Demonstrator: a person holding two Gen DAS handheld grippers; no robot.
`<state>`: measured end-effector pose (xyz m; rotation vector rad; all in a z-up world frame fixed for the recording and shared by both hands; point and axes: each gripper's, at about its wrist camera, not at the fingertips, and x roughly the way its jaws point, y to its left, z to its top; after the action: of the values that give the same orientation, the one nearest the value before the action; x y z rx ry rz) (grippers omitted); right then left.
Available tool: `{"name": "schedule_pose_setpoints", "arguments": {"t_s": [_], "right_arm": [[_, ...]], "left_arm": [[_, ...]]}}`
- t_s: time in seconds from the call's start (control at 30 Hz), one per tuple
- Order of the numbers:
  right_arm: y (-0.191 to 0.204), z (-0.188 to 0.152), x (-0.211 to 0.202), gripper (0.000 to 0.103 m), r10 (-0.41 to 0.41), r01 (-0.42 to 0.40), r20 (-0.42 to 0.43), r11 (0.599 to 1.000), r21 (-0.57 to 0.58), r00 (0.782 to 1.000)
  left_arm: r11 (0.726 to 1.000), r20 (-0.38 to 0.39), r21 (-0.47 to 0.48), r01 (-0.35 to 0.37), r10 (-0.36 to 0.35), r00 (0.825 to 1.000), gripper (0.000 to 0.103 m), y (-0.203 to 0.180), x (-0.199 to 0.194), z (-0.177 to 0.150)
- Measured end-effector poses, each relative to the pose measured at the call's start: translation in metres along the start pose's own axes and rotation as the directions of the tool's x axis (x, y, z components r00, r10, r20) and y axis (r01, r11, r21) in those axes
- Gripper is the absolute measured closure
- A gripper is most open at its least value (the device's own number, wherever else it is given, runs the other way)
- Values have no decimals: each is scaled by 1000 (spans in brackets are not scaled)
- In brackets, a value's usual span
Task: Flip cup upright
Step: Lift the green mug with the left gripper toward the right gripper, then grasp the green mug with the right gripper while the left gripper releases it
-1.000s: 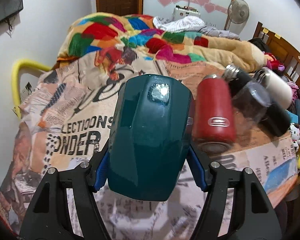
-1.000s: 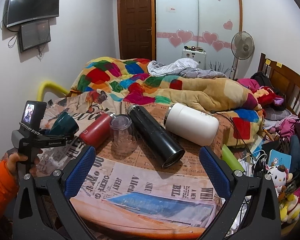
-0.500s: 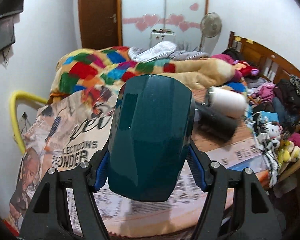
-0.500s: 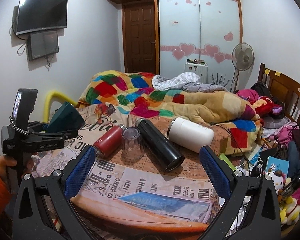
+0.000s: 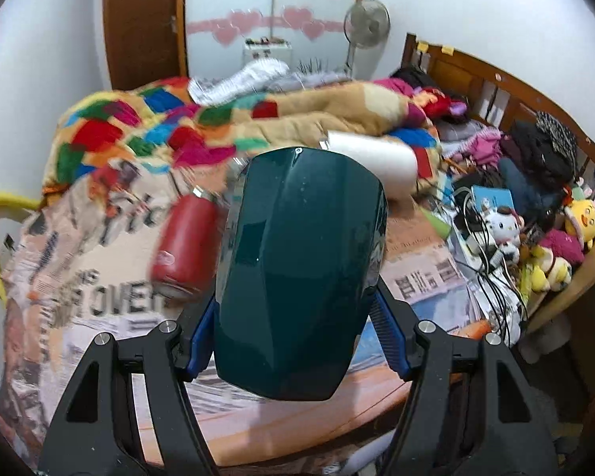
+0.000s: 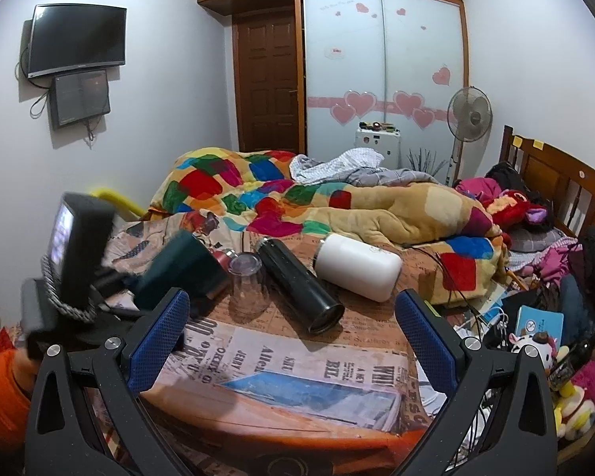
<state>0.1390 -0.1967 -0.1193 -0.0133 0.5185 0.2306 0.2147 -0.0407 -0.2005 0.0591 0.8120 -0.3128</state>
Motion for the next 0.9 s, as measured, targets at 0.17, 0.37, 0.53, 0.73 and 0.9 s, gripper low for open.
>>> {"name": "schedule_pose_setpoints", "arguments": {"t_s": [0.17,0.37,0.53,0.73,0.9], "right_arm": [[-13,-10,17,0,-14,15,-49,1000,15,999],[-20,-23,35,0,-31,33,-112,999,10,993],[-21,-31,48,0,-28,31,-161,999,19,987],[-18,-39,63,0,-10,16,-211,1000,27,977],[-17,-42,73,0,1,9,-250,999,40,968]], "left_arm": [[1000,-78,-5,13,-13,997,35,-12,44,-18],[1000,-130,-18,13,-15,991,35,-15,76,-36],[1000,-150,-13,6,-8,989,35,-15,88,-43],[999,-162,-32,18,-23,986,35,-11,93,-48],[1000,-183,-1,17,-17,983,34,-14,89,-49]]}}
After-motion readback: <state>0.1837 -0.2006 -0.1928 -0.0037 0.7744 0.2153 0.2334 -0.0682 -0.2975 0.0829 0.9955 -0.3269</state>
